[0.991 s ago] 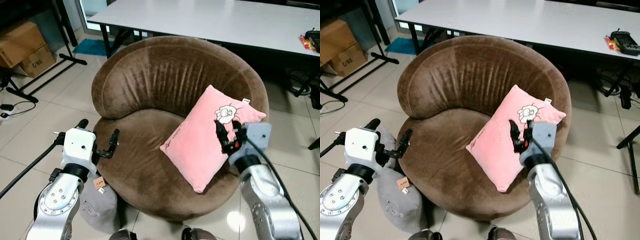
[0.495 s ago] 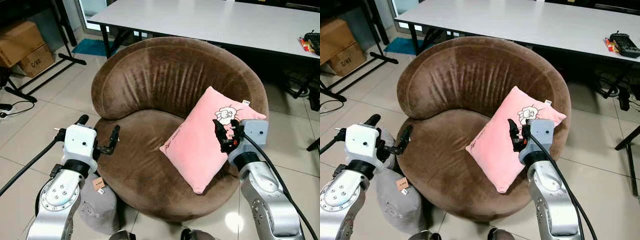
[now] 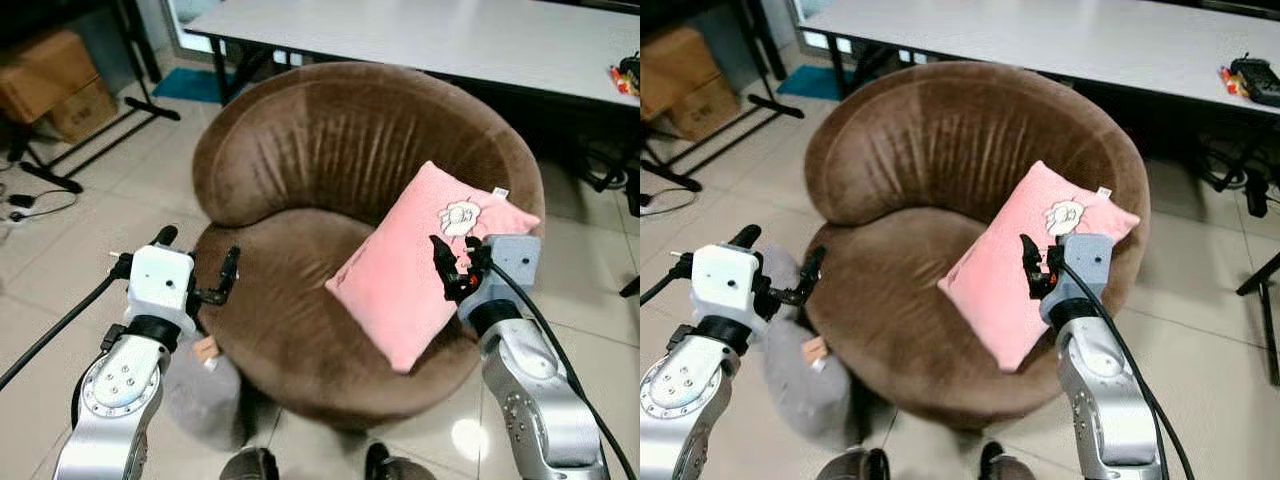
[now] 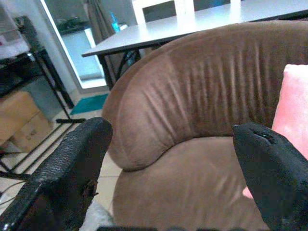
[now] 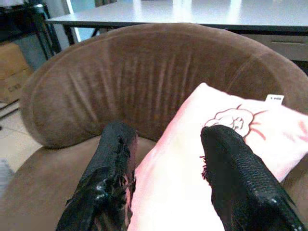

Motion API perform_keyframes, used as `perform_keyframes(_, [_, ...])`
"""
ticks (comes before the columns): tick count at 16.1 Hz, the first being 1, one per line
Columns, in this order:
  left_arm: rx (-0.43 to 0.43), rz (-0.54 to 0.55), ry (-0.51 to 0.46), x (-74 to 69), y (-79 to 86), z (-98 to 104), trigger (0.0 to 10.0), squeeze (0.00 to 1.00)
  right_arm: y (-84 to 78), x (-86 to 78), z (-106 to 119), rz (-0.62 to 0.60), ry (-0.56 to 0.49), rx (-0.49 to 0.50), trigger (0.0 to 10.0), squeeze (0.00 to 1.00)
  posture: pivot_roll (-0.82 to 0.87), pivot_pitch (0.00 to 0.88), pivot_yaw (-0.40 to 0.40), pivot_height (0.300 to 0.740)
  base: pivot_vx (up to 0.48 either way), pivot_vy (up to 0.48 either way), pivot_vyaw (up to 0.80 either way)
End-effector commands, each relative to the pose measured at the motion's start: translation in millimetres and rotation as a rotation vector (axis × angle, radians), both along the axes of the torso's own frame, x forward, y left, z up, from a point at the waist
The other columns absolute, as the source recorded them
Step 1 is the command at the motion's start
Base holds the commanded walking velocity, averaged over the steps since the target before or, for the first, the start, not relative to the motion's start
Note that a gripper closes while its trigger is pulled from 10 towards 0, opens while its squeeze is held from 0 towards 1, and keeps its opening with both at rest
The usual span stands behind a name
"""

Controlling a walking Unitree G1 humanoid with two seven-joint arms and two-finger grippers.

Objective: Move the pillow to the sofa from floor

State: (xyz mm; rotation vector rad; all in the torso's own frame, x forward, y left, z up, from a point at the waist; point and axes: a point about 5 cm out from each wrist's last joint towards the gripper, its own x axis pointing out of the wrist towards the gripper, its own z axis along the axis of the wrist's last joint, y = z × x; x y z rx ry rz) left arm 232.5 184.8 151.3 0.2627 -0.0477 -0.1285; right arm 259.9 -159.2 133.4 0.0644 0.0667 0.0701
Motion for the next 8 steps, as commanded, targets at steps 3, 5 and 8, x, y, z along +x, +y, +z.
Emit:
perform_keyframes(3, [0.007,0.006,-0.006,1.0,0.8,-0.1,10.0,0.0,-3.8,-1.3,-3.3,-0.023,0.024,0.008,10.0,0.0,-0.04,0.074,0.031,0.74,-0.179,0.0,0.0])
perform_keyframes(5, [0.002,0.008,-0.006,1.0,1.1,-0.2,10.0,0.0,-3.4,-1.1,-2.9,-0.022,0.023,0.012,10.0,0.0,-0.04,0.074,0.028,0.74,0.0,0.0,0.0])
perform_keyframes(8, [-0.014,0.014,-0.005,1.4,1.9,0.1,10.0,0.0,-2.4,-0.6,-2.5,-0.019,0.023,0.012,10.0,0.0,-0.04,0.074,0.028,0.74,0.0,0.0,0.0])
